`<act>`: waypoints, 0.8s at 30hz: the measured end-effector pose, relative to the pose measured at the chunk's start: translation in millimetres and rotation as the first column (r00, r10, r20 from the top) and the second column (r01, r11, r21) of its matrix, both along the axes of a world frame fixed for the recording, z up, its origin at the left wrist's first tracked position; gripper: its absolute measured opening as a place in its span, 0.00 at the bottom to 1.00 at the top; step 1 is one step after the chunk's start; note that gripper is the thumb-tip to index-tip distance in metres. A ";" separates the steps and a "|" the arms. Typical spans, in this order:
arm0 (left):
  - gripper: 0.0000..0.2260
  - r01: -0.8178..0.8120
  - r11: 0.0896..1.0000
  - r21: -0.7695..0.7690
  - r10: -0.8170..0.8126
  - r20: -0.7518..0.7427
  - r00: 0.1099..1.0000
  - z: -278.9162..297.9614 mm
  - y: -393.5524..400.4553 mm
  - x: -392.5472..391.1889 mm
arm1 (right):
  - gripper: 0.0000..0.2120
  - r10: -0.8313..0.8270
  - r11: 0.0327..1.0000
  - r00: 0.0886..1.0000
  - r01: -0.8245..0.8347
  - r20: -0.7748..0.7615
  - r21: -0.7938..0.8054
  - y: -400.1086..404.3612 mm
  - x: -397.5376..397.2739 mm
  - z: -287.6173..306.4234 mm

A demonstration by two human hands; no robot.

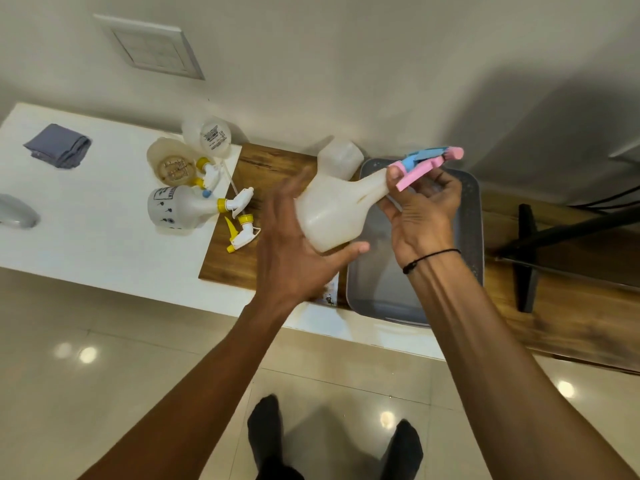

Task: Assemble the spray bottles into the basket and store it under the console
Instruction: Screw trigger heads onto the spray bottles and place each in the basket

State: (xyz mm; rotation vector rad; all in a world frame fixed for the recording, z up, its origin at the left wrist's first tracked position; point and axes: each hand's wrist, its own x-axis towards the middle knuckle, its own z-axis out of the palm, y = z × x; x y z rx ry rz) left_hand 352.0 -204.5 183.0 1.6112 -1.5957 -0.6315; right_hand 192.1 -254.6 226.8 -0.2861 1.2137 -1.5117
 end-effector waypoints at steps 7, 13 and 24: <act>0.33 0.529 0.609 0.591 0.406 -0.806 0.432 4.5 -7.6 34.6 | 0.32 0.084 0.995 0.995 -0.082 0.047 -0.056 3.3 -10.3 2.9; 0.40 0.453 0.831 0.324 0.221 -0.939 0.265 -12.9 -0.2 31.3 | 0.30 0.079 0.996 0.994 -0.075 0.072 -0.051 -2.2 -22.3 3.7; 0.44 0.430 0.852 0.297 0.143 -0.924 0.355 -7.3 -8.8 37.1 | 0.30 0.192 0.981 0.976 -0.190 0.098 -0.035 -1.3 -27.0 -2.1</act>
